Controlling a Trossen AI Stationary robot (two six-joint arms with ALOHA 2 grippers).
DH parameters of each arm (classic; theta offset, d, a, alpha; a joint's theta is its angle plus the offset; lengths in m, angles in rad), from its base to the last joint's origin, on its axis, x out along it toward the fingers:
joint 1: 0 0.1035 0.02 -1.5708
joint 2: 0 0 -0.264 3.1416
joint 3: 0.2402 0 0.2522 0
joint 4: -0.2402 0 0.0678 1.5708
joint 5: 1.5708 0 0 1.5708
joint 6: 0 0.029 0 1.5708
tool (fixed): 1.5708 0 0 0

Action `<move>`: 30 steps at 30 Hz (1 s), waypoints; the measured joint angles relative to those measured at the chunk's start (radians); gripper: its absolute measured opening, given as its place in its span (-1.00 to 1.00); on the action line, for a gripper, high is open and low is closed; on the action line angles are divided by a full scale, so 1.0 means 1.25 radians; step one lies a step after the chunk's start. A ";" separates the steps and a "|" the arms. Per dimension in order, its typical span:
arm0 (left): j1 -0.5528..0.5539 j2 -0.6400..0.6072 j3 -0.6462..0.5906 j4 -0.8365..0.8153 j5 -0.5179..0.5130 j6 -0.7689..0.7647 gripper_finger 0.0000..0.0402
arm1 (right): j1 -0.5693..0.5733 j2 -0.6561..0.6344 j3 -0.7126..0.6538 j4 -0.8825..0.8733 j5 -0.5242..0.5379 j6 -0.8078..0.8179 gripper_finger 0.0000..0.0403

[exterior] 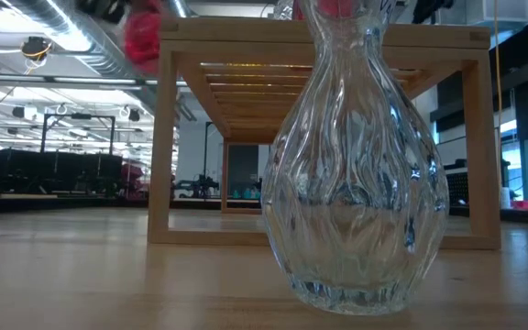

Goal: Sort vases onto shelf
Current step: Align the red vase with the red vase on the shelf

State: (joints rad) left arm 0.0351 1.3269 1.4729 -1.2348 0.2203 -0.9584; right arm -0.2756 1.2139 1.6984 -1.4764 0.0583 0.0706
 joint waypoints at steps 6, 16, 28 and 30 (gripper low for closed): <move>-0.024 0.114 0.242 -0.077 -0.064 0.049 -0.91 | 0.000 0.000 -0.081 0.031 -0.053 -0.017 -0.55; -0.035 0.245 0.282 -0.067 0.077 0.141 -0.92 | 0.000 -0.008 -0.139 0.028 -0.111 -0.001 -0.55; -0.032 0.254 0.254 0.000 0.116 0.147 -0.75 | 0.000 -0.085 -0.139 0.030 -0.077 0.025 -0.55; -0.032 0.253 0.250 0.001 0.113 0.149 -0.76 | 0.000 -0.098 -0.139 0.030 -0.069 0.029 -0.55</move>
State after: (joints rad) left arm -0.0044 1.6432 1.7855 -1.2331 0.3618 -0.7719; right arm -0.2752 1.0918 1.5249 -1.4391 -0.0280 0.1070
